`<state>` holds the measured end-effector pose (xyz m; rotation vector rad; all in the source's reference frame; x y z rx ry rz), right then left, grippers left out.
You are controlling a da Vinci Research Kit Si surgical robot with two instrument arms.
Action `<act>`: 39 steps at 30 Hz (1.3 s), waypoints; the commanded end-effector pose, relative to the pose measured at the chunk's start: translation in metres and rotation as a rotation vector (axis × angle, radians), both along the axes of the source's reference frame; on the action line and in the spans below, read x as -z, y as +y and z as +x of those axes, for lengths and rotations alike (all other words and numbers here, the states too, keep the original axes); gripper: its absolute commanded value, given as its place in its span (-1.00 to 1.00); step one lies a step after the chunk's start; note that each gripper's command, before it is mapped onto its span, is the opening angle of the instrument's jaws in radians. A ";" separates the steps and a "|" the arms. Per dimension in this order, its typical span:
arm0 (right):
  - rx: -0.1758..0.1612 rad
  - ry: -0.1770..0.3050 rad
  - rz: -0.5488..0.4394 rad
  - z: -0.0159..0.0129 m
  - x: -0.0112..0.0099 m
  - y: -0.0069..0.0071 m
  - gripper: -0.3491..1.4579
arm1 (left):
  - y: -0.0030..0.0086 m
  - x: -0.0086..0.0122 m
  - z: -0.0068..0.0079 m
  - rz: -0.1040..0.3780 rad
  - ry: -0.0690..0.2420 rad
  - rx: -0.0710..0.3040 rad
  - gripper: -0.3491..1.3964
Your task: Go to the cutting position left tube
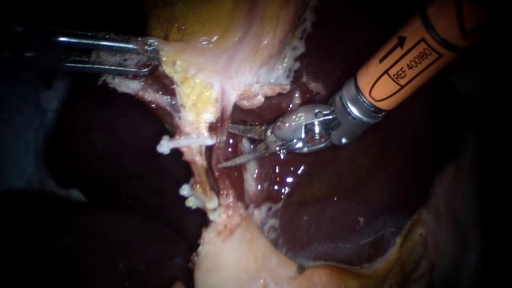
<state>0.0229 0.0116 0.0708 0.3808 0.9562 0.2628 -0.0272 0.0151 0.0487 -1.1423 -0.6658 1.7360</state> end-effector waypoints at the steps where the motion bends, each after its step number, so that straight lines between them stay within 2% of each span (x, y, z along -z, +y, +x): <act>1: 0.000 0.000 0.000 -0.0001 0.0000 0.0000 0.89 | 0.0000 0.0000 0.0000 0.000 0.000 0.000 -1.00; 9: 0.010 0.007 0.003 -0.0024 0.0006 -0.0001 0.97 | 0.0001 -0.0001 0.0001 -0.001 0.001 0.002 -1.00; 19: 0.033 0.023 0.013 -0.0068 0.0031 -0.0007 0.99 | 0.0002 -0.0002 0.0003 -0.002 0.002 0.003 -1.00; 22: 0.055 0.052 0.042 -0.0073 0.0040 -0.0011 0.99 | 0.0002 -0.0002 0.0003 -0.002 0.002 0.003 -1.00; 24: 0.079 0.076 0.083 -0.0074 0.0047 -0.0015 0.99 | 0.0002 -0.0002 0.0003 -0.002 0.002 0.003 -1.00; 29: 0.096 0.101 0.133 -0.0069 0.0062 -0.0029 0.99 | 0.0003 -0.0002 0.0003 -0.002 0.002 0.003 -1.00; 34: 0.093 0.117 0.159 -0.0054 0.0071 -0.0037 0.99 | 0.0004 -0.0002 0.0004 -0.002 0.004 0.005 -1.00; 39: 0.091 0.132 0.170 -0.0037 0.0067 -0.0038 0.99 | 0.0004 -0.0002 0.0004 -0.002 0.004 0.005 -1.00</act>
